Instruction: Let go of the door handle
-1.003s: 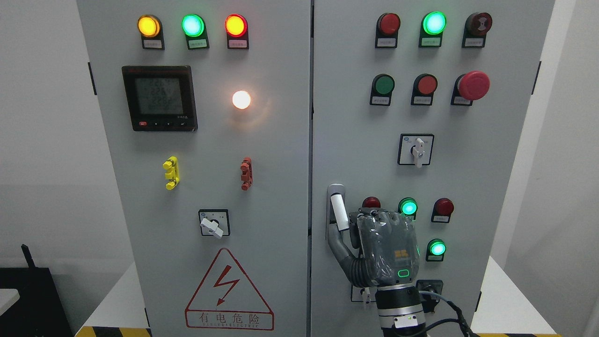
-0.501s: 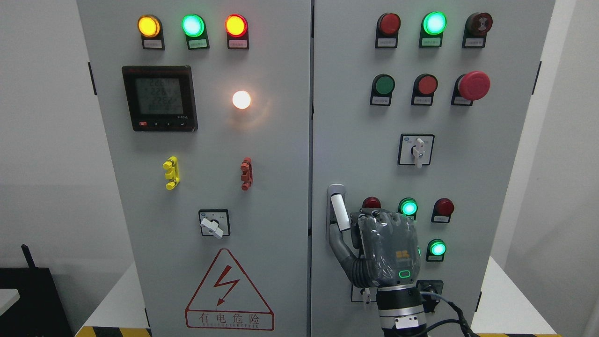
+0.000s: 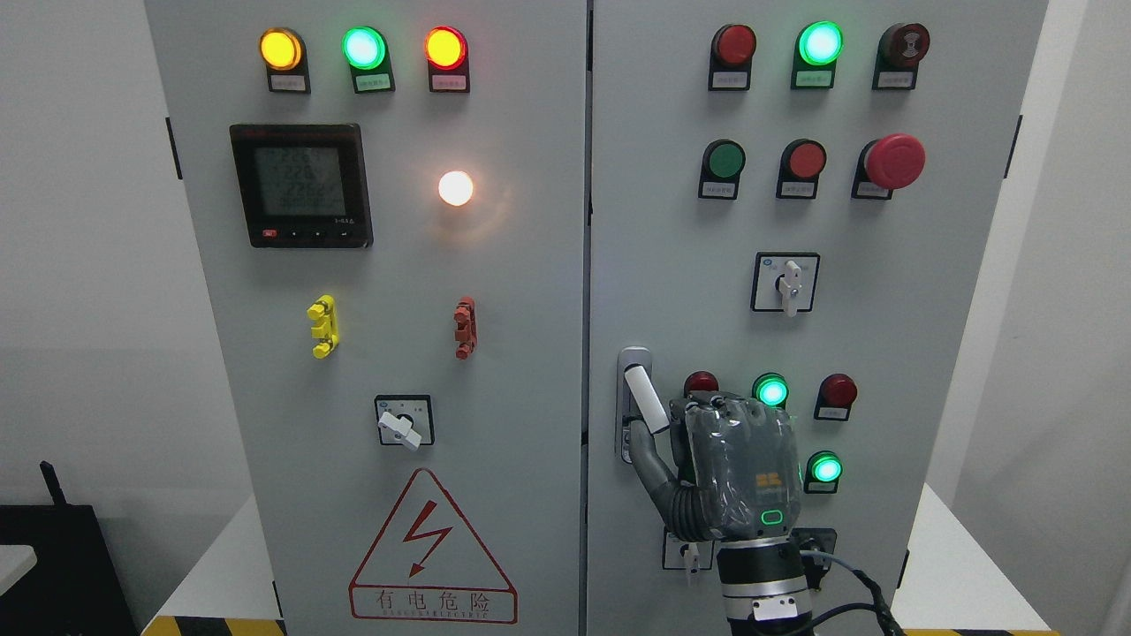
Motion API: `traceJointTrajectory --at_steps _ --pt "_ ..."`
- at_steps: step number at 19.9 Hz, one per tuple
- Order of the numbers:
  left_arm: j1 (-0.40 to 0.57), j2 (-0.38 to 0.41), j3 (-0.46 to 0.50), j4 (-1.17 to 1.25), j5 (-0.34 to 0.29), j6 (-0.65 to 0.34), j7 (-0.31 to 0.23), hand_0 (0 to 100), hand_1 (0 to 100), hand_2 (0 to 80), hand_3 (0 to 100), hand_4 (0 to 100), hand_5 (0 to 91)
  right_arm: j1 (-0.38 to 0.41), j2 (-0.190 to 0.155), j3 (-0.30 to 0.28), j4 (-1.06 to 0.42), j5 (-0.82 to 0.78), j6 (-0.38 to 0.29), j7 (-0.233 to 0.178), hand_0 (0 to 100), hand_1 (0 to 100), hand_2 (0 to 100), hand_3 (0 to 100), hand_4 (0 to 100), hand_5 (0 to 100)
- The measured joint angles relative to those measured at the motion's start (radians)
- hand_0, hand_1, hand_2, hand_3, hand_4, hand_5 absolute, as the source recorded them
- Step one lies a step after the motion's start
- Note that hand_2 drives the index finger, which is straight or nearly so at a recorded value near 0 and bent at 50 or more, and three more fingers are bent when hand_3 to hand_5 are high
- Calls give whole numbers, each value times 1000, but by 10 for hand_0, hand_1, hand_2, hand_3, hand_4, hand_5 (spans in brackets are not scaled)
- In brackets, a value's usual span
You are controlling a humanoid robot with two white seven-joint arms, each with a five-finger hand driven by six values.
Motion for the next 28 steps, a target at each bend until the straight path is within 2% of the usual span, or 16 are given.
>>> traceJointTrajectory --at_steps 28 --pt "0 0 0 0 0 0 0 120 389 0 0 0 0 2 -4 -29 -9 -19 0 -8 576 608 982 1000 1000 985"
